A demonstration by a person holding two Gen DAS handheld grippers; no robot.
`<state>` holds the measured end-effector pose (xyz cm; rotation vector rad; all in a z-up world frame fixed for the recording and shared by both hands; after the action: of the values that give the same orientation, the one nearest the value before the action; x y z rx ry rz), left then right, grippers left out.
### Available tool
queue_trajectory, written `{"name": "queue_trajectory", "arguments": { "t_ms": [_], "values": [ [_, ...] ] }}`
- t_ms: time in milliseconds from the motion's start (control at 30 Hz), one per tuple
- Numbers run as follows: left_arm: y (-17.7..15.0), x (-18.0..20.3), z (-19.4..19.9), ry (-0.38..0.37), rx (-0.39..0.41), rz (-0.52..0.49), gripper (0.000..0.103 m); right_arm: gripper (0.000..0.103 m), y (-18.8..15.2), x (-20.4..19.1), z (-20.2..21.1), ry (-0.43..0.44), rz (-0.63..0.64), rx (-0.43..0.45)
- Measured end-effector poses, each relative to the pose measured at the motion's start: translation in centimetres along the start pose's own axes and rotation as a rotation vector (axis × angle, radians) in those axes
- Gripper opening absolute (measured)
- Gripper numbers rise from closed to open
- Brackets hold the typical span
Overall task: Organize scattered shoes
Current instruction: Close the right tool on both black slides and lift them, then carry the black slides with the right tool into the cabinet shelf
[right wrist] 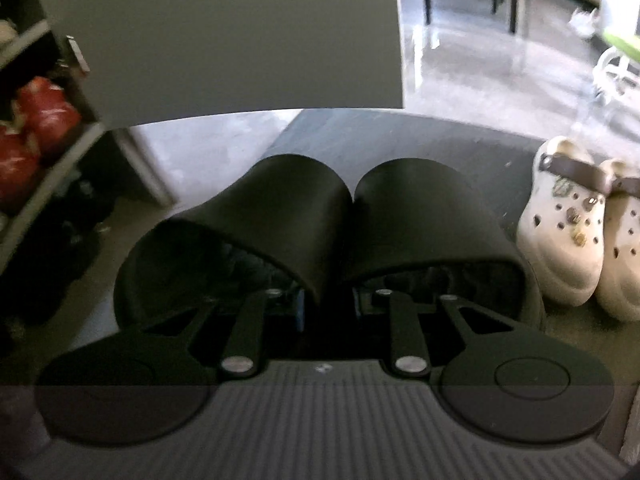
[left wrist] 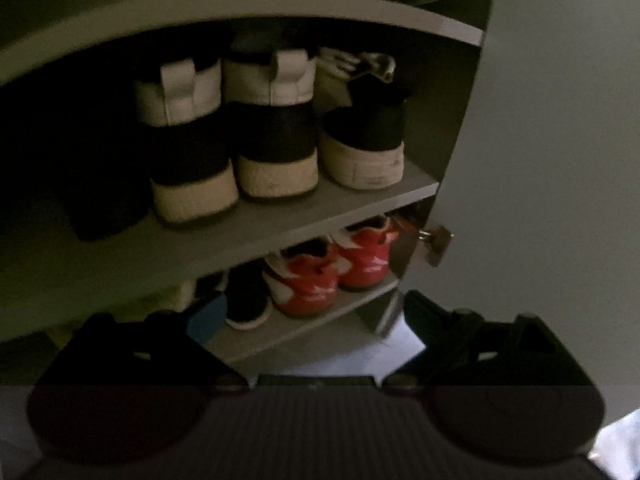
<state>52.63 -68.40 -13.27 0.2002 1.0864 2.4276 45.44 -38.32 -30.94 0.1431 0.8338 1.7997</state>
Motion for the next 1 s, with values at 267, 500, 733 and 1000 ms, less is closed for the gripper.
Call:
{"name": "queue_trajectory", "arguments": {
  "t_ms": [267, 500, 733, 1000],
  "values": [
    [0.8, -1.9, -0.1, 0.044, 0.004, -0.001, 0.096, 0.024, 2.5, -2.4, 4.5, 0.175, -0.039, -0.02],
    [1.8, -3.7, 2.7, 0.106, 0.105, 0.007, 0.096, 0.024, 4.9, -3.9, 9.2, 0.33, 0.039, 0.035],
    [2.6, -7.0, 5.8, 0.174, 0.224, 0.049, 0.097, 0.024, 7.6, -4.6, 15.2, 0.483, 0.103, 0.066],
    [2.8, -10.8, 7.6, 0.249, 0.298, 0.079, 0.098, 0.024, 9.9, -4.9, 22.6, 0.626, 0.19, 0.111]
  ]
}}
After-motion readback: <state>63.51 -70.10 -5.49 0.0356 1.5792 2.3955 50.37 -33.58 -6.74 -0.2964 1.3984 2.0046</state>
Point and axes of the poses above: each gripper's, at about its wrist camera, not at the fingertips, and z roughly against the way its jaws point, x to its right, y to its top, the point moved 1 cm from there along -z, roughly the way its jaws point, and after that the axes turned 6 degrees about y, right-handed, at the moved point
